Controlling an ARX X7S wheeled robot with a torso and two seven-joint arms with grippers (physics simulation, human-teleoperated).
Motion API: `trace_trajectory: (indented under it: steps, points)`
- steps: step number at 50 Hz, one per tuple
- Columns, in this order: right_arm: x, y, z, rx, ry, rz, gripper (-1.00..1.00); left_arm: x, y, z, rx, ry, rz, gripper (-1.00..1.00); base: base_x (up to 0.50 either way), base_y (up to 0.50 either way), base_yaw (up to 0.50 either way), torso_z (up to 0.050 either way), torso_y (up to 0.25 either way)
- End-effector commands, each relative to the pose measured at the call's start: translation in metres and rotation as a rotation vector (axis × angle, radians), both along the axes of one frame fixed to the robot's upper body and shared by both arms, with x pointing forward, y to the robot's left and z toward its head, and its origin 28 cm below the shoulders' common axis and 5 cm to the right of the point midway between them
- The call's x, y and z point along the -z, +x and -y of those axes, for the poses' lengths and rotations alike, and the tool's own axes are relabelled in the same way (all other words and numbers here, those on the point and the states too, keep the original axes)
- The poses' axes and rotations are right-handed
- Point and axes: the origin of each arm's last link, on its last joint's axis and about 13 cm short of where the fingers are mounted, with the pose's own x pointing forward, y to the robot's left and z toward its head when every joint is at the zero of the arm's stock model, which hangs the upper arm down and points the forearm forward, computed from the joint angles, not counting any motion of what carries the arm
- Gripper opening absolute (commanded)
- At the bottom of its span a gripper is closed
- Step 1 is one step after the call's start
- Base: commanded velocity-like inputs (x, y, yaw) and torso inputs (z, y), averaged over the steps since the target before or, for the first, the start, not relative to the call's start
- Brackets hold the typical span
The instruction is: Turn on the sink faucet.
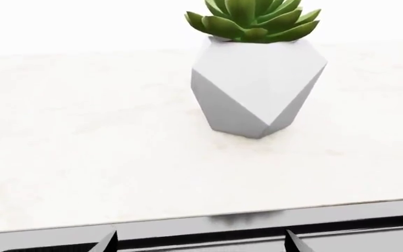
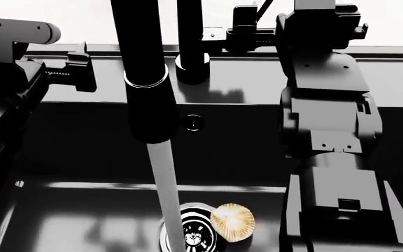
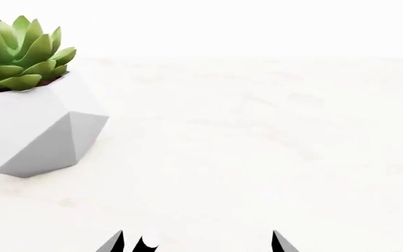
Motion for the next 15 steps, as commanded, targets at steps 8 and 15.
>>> trace_trajectory:
  steps: [8, 15]
  points:
    - [0.0078, -0.0009, 0.0069, 0.041, 0.001, -0.019, 1.0, 0.001, -0.0008, 0.0, 0.0, 0.0, -0.002, 1.0, 0.0, 0.0, 0.0, 0.0, 0.0]
    - [0.0073, -0.0009, 0.0077, 0.041, 0.014, -0.017, 1.0, 0.0001, -0.0014, 0.0008, -0.002, -0.002, 0.001, 1.0, 0.0, 0.0, 0.0, 0.0, 0.0]
